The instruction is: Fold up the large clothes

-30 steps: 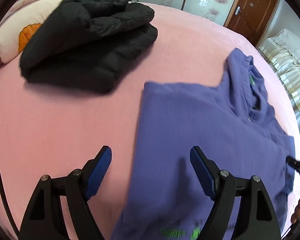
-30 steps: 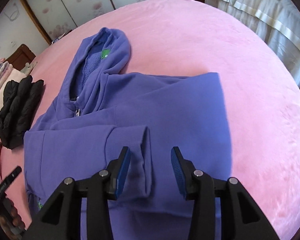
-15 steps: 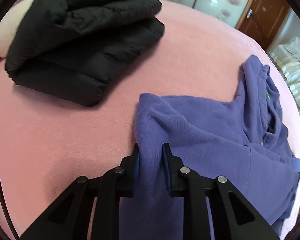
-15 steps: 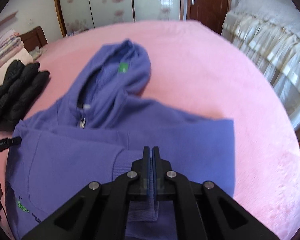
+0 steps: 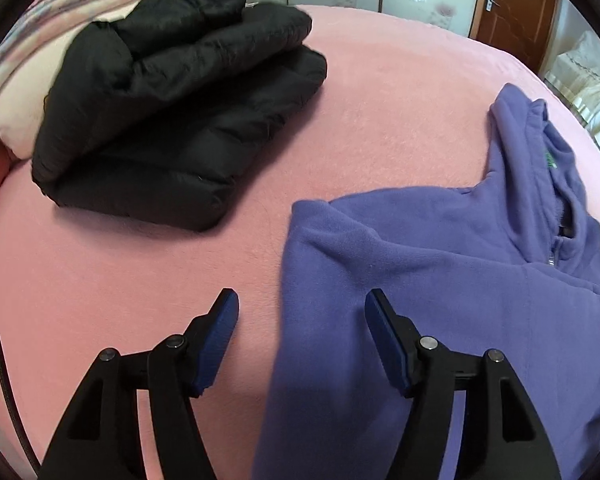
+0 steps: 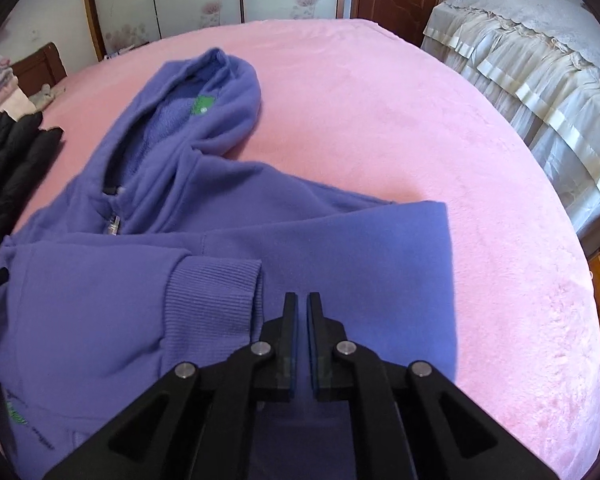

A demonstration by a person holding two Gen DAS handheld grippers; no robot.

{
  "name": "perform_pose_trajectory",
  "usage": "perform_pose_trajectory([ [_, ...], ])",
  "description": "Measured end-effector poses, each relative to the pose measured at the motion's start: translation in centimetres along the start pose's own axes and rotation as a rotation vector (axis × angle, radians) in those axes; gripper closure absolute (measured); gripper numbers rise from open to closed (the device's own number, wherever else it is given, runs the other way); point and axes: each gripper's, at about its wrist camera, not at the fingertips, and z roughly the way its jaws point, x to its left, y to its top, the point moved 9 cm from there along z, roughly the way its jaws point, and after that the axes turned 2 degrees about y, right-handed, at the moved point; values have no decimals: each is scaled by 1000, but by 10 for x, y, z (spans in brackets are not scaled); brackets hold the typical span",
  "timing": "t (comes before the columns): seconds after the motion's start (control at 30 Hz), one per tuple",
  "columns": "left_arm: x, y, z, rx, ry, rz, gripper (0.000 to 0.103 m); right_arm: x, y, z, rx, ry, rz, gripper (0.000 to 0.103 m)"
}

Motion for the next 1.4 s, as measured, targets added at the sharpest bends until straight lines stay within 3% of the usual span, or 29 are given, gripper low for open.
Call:
perform_pose_trajectory([
  [0.13,-2,3,-34,-44,-46,5,35,3,3,-30,-42,48,-14,88],
  [0.3,-28,-14,-63,-81,-97,52,30,33,-4,-45,-36,169,-13,87],
  [0.4,-49,-36,-57,-59,-93,103,30,56,-14,-36,-15,208,-27,87],
  [0.57,-62,-73,-28,19,-51,144,33,75,-38,-11,45,179,-58,87],
  [0.77,-58,-79,-32,-13,-56,153,33,61,-50,-11,59,197,-31,82],
  [0.9,-54,-72,-51,-23,-124,107,33,56,-48,-35,37,208,-13,80],
  [1.1,-39,-70,-119,-105,-208,101,33,37,-43,-103,-92,244,64,80],
  [1.27,-24,-78,-175,-174,-204,136,33,27,-47,-155,-183,282,102,80],
  [1.4,-11,-88,-210,-164,-245,114,32,31,-55,-202,-256,294,50,79],
])
